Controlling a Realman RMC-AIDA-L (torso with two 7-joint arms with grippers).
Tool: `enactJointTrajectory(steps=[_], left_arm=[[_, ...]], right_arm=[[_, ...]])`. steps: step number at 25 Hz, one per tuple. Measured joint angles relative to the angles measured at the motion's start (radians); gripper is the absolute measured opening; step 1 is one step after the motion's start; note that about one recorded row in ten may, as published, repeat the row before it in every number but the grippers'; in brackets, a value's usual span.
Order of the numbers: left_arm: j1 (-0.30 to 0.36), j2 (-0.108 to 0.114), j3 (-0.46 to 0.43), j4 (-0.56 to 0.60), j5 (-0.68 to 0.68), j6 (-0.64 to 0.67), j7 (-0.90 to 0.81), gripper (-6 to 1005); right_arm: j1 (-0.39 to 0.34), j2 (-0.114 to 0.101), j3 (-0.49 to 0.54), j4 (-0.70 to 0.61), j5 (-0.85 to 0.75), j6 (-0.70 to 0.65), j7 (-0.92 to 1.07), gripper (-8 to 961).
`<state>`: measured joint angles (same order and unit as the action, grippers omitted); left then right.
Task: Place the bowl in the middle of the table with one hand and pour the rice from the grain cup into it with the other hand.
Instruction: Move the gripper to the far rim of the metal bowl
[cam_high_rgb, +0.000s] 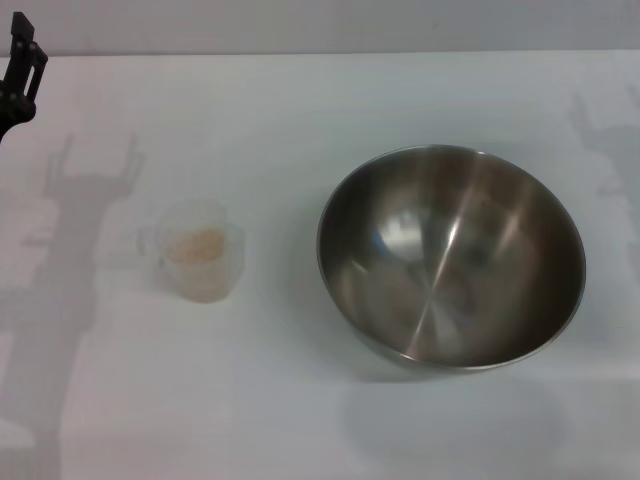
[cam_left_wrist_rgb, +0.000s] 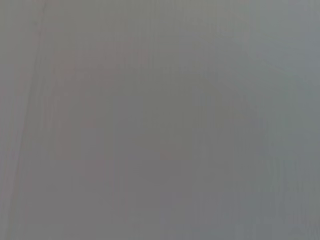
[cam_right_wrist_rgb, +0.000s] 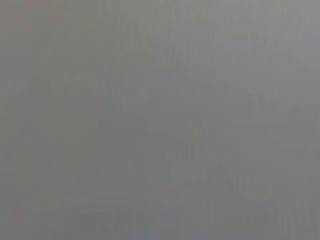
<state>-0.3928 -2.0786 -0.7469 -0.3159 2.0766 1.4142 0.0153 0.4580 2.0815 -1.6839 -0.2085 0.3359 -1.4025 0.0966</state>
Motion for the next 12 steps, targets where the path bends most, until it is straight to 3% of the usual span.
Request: enactJointTrajectory(steps=[12], left_arm=[[-0.003,0.0,-0.001,0.002,0.0,0.0,0.0,823]], right_arm=[[0.004,0.001,0.006,-0.003,0.0,0.001,-0.139,766]])
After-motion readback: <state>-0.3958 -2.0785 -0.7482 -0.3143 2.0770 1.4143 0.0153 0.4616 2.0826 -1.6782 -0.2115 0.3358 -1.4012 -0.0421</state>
